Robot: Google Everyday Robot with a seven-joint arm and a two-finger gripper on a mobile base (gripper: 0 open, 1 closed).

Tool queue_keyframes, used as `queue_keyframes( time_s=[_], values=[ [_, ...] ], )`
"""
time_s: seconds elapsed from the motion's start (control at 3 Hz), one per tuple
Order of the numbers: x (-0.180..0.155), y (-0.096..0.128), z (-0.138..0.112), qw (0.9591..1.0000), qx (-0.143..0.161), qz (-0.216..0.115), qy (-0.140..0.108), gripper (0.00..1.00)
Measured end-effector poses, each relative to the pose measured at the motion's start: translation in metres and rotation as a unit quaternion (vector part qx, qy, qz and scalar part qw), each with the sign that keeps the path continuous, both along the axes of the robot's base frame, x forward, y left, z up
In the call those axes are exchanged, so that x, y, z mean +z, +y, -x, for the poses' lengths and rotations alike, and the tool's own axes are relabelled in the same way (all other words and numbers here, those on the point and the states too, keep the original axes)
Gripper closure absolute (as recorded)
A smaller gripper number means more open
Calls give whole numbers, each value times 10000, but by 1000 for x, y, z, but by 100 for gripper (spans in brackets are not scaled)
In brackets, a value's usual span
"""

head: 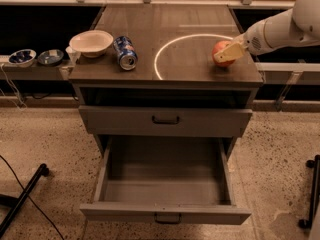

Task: Pick apple from middle drawer and place on counter

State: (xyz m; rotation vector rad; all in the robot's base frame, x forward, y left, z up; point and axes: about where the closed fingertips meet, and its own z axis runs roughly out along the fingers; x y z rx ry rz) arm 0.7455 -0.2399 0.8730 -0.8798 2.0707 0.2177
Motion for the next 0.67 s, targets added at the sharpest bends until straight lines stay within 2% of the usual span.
queue_keyframes(
  time_s=[0.33, 0.67],
  values=[
    [-18, -5, -8, 9994, -166, 99, 301, 50],
    [-14, -5, -8, 9994, -165, 99, 302, 27]
  ],
)
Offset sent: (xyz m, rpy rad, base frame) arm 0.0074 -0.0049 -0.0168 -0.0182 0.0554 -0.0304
